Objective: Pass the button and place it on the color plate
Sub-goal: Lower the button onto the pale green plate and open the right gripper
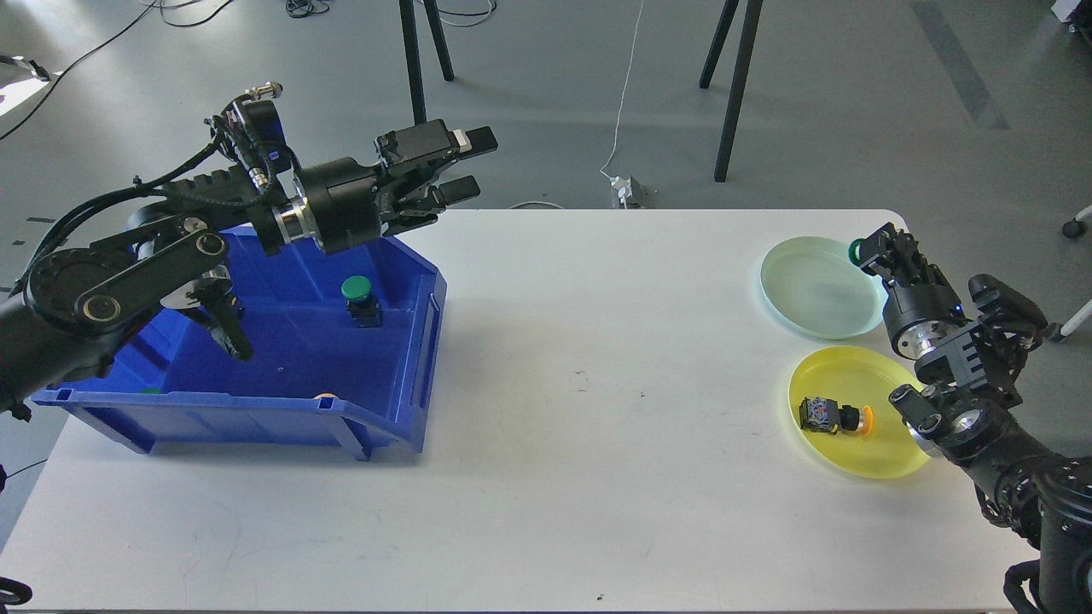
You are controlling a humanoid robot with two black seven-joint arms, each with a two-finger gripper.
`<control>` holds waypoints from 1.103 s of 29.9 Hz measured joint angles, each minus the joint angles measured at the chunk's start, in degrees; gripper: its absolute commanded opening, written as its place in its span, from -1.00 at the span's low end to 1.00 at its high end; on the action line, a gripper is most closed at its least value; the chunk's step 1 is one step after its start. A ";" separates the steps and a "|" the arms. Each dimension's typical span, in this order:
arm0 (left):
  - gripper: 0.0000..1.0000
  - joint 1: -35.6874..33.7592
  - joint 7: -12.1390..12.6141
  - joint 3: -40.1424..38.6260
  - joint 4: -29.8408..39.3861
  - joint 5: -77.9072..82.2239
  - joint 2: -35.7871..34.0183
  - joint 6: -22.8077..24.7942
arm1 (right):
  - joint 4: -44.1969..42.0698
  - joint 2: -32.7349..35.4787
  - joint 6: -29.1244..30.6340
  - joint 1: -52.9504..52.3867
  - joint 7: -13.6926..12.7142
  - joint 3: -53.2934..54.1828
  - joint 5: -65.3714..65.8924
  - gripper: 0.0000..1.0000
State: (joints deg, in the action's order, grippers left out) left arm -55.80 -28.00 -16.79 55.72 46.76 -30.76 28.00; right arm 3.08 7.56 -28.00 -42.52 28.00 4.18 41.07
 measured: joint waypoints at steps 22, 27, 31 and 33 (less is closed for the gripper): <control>0.89 0.00 0.00 0.00 -0.07 -0.54 0.00 0.00 | 0.09 -0.39 0.00 1.56 0.00 0.30 -0.37 0.03; 0.91 0.06 0.00 0.00 -0.83 -2.55 0.00 0.00 | 1.49 -1.36 0.00 0.56 -0.01 1.51 -3.62 0.15; 0.96 0.33 0.01 -0.99 -4.23 -9.63 1.40 -0.01 | 10.88 -1.57 0.00 -3.83 -0.01 4.81 -10.65 0.30; 0.97 0.28 0.01 -2.81 -7.01 -14.87 2.20 -0.01 | 20.49 1.36 0.01 -5.73 0.00 7.58 -13.83 0.36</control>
State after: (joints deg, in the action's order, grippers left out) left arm -55.52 -27.99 -19.60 48.71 31.89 -28.56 28.00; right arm 23.57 8.91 -27.99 -48.24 28.00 11.76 27.23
